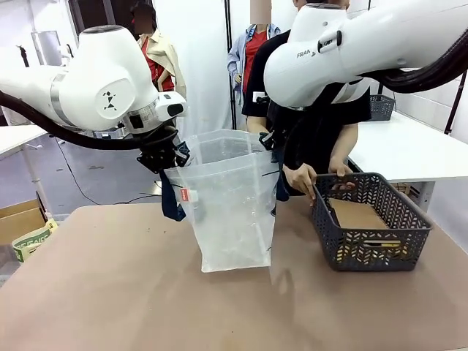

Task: Transfer purchased items from the store into the shopping bag.
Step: Open the Reusable shopping bag in the center of the table.

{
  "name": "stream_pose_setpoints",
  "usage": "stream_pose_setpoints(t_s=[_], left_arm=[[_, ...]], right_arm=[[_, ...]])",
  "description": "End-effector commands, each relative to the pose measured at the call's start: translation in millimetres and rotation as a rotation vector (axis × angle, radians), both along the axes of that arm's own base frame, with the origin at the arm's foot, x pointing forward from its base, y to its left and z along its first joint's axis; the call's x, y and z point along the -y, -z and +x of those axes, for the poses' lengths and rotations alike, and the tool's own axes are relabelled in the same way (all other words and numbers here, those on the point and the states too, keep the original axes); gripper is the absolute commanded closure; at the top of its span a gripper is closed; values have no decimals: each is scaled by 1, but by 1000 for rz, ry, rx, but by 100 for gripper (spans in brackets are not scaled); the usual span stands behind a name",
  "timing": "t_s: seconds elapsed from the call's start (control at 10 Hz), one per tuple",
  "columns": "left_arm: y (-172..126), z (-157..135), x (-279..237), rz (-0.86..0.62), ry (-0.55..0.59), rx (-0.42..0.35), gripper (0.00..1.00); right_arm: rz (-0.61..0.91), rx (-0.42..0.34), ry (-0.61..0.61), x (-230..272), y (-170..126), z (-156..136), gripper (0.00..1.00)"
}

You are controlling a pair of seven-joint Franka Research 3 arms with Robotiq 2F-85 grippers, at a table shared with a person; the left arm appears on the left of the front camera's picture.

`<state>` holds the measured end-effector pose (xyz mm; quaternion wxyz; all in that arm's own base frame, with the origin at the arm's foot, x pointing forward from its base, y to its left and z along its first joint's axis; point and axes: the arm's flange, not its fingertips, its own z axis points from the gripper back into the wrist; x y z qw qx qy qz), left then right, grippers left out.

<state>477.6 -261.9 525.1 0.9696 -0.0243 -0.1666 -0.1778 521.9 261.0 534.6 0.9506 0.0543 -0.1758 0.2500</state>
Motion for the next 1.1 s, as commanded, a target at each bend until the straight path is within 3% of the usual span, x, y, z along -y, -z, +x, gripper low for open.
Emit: stream_pose_setpoints(t_s=[0.0, 0.3, 0.5, 0.7, 1.0], left_arm=[[-1, 2, -2, 90, 33, -4, 100], [0, 6, -9, 109, 34, 8, 100], [-1, 5, -8, -8, -8, 72, 100], [6, 9, -7, -46, -41, 55, 100], [10, 13, -13, -66, -13, 18, 100]], right_arm=[[-61, 43, -38, 9, 5, -7, 100], [-41, 34, -48, 13, 3, -9, 100], [-3, 33, -5, 17, 5, -18, 100], [-9, 13, 102, 30, 9, -25, 100], [34, 6, 56, 46, 12, -26, 100]])
